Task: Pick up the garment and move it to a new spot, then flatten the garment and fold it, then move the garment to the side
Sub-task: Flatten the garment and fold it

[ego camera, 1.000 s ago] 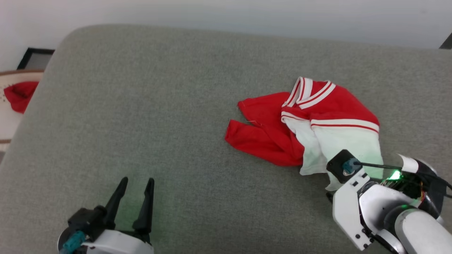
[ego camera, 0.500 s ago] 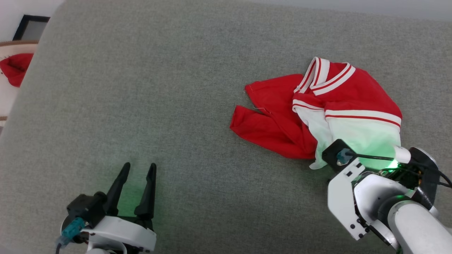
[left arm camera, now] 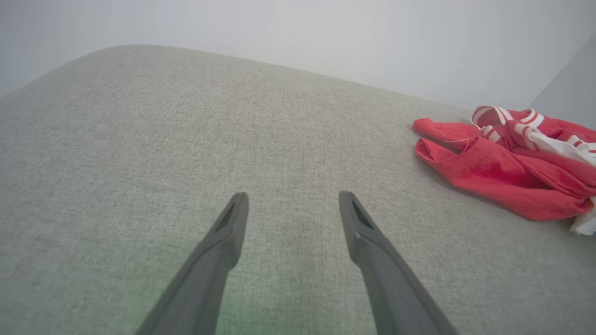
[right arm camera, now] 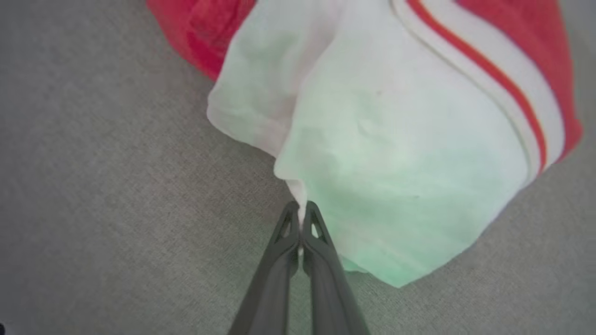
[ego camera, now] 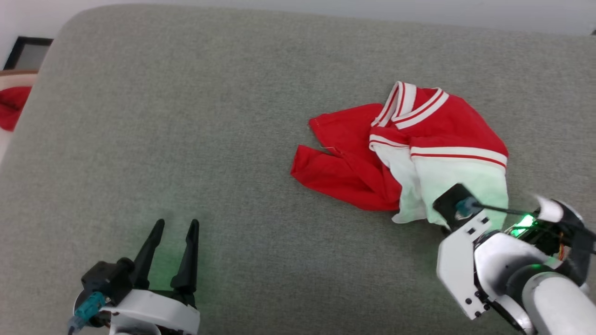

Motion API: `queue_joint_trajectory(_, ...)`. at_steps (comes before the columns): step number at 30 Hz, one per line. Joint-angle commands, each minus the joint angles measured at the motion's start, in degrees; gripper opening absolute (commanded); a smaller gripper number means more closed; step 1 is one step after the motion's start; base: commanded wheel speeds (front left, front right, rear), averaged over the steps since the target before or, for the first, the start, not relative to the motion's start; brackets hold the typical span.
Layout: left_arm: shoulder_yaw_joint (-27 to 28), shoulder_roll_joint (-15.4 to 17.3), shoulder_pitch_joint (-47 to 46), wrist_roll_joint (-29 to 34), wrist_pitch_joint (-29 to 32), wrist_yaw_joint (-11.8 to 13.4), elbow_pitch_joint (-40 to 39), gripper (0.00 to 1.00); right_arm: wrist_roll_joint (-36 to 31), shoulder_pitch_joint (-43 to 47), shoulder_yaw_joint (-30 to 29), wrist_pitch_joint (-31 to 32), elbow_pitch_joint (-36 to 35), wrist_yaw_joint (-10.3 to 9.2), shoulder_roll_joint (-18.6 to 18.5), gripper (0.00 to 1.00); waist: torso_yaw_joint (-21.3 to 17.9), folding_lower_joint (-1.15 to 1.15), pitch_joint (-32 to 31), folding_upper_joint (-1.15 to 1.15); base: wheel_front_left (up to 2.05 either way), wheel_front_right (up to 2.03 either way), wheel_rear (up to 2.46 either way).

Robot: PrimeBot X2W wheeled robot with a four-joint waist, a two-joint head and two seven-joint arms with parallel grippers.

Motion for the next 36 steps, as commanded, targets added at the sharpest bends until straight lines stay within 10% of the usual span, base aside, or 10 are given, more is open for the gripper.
queue_joint_trajectory(1, 0.19, 0.2, 0.25, 0.12, 0.01, -0.13, -0.04, 1.0, 0.4, 0.62, -0.81, -0.42, -0.42, -0.06, 0.45, 0.0, -0.73, 0.0, -0.43, 0.0, 0.0, 0.0, 0.0)
queue_joint_trajectory(17, -0.72, 2.21, -1.11, -0.69, 0.01, -0.14, -1.27, 1.0, 3.4, -4.77, -23.73, -7.21, -2.02, -0.06, 8.17, 0.0, -2.54, 0.0, 1.9, 0.0, 0.0, 0.0, 0.0)
queue_joint_trajectory(36, -3.27, 6.08, -6.19, -3.14, 0.01, -0.14, -3.59, 1.0, -11.14, -31.83, -57.95, -23.64, 30.33, -0.06, 13.9, 0.0, 1.21, 0.0, 11.17, 0.0, 0.0, 0.0, 0.0)
